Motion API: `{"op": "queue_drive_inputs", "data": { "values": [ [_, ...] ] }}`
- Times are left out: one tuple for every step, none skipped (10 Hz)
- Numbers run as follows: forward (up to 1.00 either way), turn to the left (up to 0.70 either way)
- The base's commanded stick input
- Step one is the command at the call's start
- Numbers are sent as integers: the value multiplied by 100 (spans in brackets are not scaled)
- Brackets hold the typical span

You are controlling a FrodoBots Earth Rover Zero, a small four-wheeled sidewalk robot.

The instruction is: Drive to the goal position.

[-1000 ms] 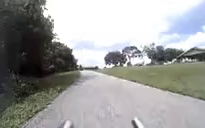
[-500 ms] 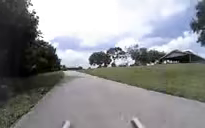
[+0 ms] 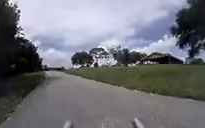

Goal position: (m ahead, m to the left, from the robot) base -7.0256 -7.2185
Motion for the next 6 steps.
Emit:
{"op": "queue_drive_inputs", "data": {
  "values": [
    [0,-70],
    [0,-70],
    [0,-70],
    [0,-70],
    [0,-70],
    [0,-70]
  ]
}}
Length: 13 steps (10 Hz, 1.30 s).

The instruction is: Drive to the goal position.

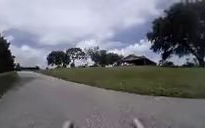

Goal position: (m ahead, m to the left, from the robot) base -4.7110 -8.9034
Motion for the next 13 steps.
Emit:
{"op": "queue_drive_inputs", "data": {
  "values": [
    [0,-70],
    [0,-70],
    [0,-70],
    [0,-70],
    [0,-70],
    [0,-70],
    [0,-70],
    [0,-70],
    [0,-70],
    [0,-70],
    [0,-70],
    [0,-70],
    [0,-70]
  ]
}}
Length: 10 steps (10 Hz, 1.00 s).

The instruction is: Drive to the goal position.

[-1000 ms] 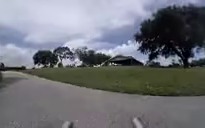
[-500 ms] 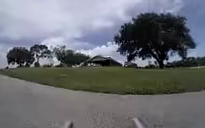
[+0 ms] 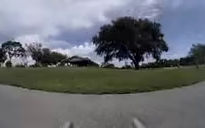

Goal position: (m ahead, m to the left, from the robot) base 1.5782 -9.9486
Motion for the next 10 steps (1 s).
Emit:
{"op": "queue_drive_inputs", "data": {
  "values": [
    [0,-70],
    [0,-70],
    [0,-70],
    [0,-70],
    [0,-70],
    [0,-70],
    [0,-70],
    [0,-70],
    [0,-70],
    [0,-70]
  ]
}}
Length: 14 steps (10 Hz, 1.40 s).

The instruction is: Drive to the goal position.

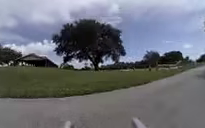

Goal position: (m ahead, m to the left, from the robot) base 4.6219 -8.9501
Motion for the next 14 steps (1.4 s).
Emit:
{"op": "queue_drive_inputs", "data": {
  "values": [
    [0,-70],
    [0,-61],
    [0,-20],
    [0,0],
    [0,0],
    [0,0],
    [0,0],
    [0,0],
    [0,0],
    [0,0],
    [0,0],
    [0,0],
    [22,0],
    [50,0]
  ]
}}
